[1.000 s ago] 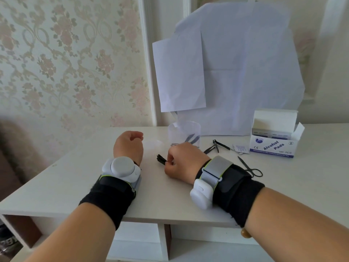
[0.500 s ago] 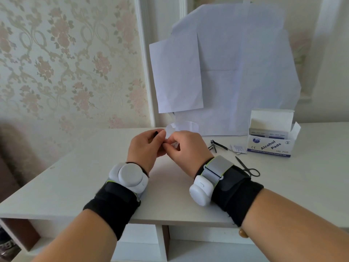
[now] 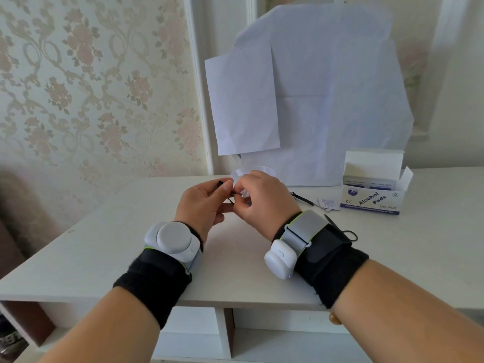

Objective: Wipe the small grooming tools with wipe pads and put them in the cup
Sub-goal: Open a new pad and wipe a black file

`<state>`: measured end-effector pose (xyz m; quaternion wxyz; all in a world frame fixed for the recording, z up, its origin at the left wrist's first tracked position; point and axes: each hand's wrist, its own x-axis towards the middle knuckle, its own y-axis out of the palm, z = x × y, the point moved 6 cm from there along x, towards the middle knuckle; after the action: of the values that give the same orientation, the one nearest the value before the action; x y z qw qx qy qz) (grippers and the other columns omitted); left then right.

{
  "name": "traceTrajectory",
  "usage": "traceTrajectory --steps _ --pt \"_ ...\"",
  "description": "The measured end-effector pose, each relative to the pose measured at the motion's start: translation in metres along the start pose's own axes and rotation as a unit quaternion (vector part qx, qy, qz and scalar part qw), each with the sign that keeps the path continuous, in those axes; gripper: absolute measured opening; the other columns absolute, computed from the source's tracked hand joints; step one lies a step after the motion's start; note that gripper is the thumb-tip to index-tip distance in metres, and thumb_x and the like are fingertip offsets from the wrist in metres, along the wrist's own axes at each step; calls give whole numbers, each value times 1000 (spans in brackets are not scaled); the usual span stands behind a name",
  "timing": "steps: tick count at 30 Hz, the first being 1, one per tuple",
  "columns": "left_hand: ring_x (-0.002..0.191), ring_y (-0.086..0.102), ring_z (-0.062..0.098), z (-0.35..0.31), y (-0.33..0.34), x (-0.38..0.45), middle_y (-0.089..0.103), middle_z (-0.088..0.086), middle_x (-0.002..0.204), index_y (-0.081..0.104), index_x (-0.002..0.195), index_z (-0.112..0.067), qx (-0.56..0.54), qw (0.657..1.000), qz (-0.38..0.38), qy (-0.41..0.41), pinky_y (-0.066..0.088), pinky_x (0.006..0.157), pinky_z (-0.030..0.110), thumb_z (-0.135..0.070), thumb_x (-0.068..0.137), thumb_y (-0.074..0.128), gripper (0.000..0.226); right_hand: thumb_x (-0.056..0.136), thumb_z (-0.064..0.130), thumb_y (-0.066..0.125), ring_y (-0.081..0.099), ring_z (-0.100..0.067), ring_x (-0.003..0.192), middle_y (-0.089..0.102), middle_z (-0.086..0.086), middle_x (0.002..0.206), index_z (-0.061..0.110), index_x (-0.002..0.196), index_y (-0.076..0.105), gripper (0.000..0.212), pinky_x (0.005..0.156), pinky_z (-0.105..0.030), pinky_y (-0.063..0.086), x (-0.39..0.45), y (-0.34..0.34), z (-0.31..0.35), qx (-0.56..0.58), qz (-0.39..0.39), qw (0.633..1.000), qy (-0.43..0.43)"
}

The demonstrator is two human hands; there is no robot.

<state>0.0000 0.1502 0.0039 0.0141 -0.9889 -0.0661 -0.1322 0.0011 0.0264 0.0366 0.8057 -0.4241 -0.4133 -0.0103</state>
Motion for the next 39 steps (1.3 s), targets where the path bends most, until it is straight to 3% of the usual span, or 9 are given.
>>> traceTrajectory --steps 6,11,14,18,22,26,28,32,39 --pt "57 58 16 -2 4 -3 75 10 94 67 112 -7 -52 998 35 -7 32 43 17 -16 97 55 21 91 19 62 55 -17 75 54 6 89 16 94 68 8 62 -30 45 0 -17 -10 -15 -71 997 -5" --pt "52 44 14 -5 6 -8 74 13 93 69 110 -13 -44 998 35 4 32 41 17 -15 98 52 20 93 24 62 46 -6 71 47 12 88 19 96 69 9 64 -23 37 0 -22 -18 11 -70 997 7" --pt "53 49 17 -9 1 -10 74 10 88 64 115 -10 -72 997 6 21 34 46 21 -16 99 52 21 93 26 64 49 -6 71 53 11 85 17 91 67 10 65 -21 38 0 -19 -22 48 -71 996 25" --pt "71 63 17 -13 -1 -13 74 7 94 66 109 -14 -91 995 -2 43 43 61 28 -21 95 58 17 92 33 65 55 2 67 61 14 74 18 90 69 16 60 -7 39 -4 -17 -30 151 -74 980 103" --pt "77 64 13 -11 -2 -12 73 0 90 71 108 -18 -88 995 -15 45 45 67 29 -25 95 57 19 89 36 67 60 -3 61 66 6 67 16 85 71 21 62 -16 48 -6 -6 -26 235 -27 963 127" --pt "78 64 12 -10 -6 -12 73 -1 91 72 101 -19 -84 995 -38 40 46 73 30 -29 96 56 20 91 33 67 68 -26 64 70 -13 74 19 82 70 18 66 -39 60 -7 5 -21 305 20 943 133" --pt "80 68 15 -9 -11 -11 75 0 91 69 96 -16 -98 993 -60 31 46 74 31 -30 98 53 21 94 28 63 62 -28 60 68 -18 75 16 83 71 19 55 -31 53 -7 5 -19 361 31 921 143" --pt "81 72 21 -7 -15 -9 76 4 89 60 93 -13 -129 988 -87 7 48 73 33 -29 102 46 23 94 4 51 57 -19 60 67 -10 78 11 100 75 25 46 -24 42 -8 2 -21 438 42 879 182" --pt "58 59 23 -1 -10 -9 55 7 69 53 104 -11 -104 988 -108 -40 52 56 32 -9 101 35 19 95 10 55 62 -19 59 74 -5 79 10 113 71 24 44 -23 43 -9 5 -27 409 23 891 196"
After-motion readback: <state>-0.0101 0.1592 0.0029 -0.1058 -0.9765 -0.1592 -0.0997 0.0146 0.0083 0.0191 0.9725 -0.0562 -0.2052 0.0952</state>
